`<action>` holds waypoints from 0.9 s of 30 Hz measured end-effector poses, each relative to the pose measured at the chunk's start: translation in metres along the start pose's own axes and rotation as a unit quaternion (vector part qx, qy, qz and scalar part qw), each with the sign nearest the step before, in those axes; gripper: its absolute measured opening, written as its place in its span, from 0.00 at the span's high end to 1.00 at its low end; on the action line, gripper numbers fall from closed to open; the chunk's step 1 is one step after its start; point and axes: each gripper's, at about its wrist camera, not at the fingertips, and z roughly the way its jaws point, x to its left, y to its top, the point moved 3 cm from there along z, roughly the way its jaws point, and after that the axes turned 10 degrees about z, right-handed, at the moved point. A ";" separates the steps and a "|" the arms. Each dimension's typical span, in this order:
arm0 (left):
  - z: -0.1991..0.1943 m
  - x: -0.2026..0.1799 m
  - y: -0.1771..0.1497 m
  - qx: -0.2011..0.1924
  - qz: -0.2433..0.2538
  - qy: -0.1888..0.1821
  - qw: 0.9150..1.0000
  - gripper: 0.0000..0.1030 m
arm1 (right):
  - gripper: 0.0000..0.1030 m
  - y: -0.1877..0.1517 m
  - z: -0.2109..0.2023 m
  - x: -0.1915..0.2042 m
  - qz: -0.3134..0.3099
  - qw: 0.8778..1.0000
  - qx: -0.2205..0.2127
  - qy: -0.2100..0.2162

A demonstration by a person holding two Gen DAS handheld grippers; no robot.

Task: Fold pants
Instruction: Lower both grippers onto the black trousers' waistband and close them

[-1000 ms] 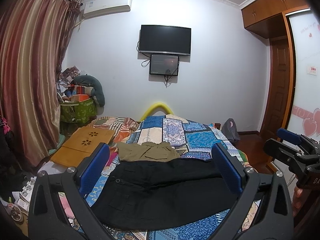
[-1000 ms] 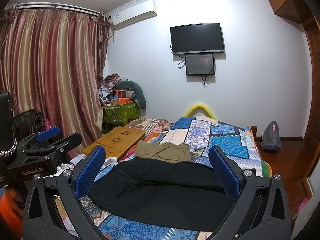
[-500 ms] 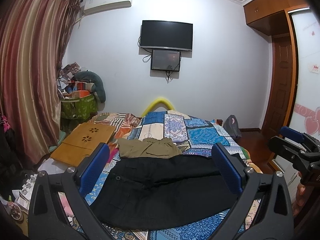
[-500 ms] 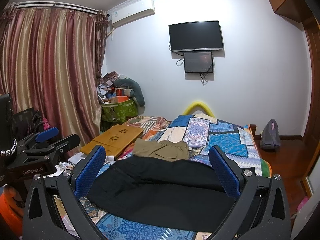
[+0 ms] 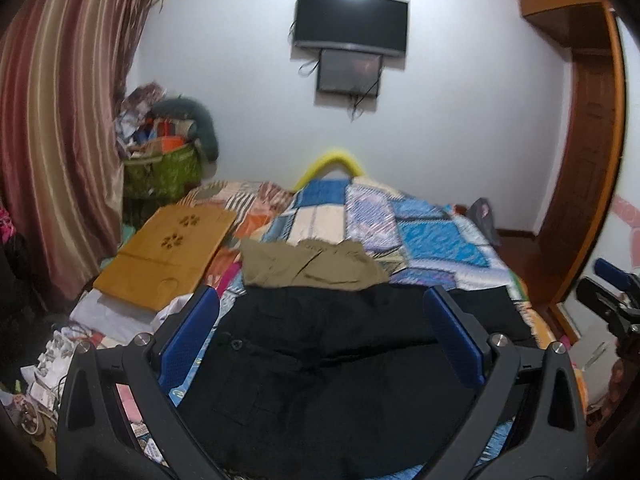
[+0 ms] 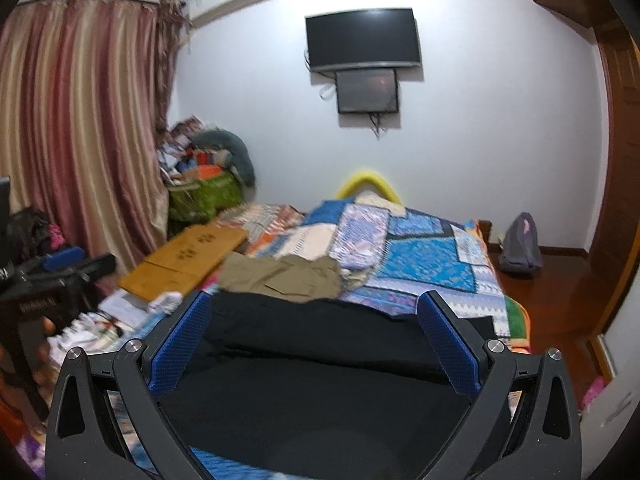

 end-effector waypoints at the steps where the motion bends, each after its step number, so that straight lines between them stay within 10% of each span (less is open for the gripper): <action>1: 0.013 0.003 0.001 0.011 0.002 -0.001 1.000 0.00 | 0.00 0.000 0.009 -0.008 0.000 1.000 0.006 -0.008; 27: 0.302 0.090 -0.046 0.217 0.011 -0.007 0.976 0.02 | 0.01 -0.020 0.206 -0.114 -0.052 0.978 0.196 -0.039</action>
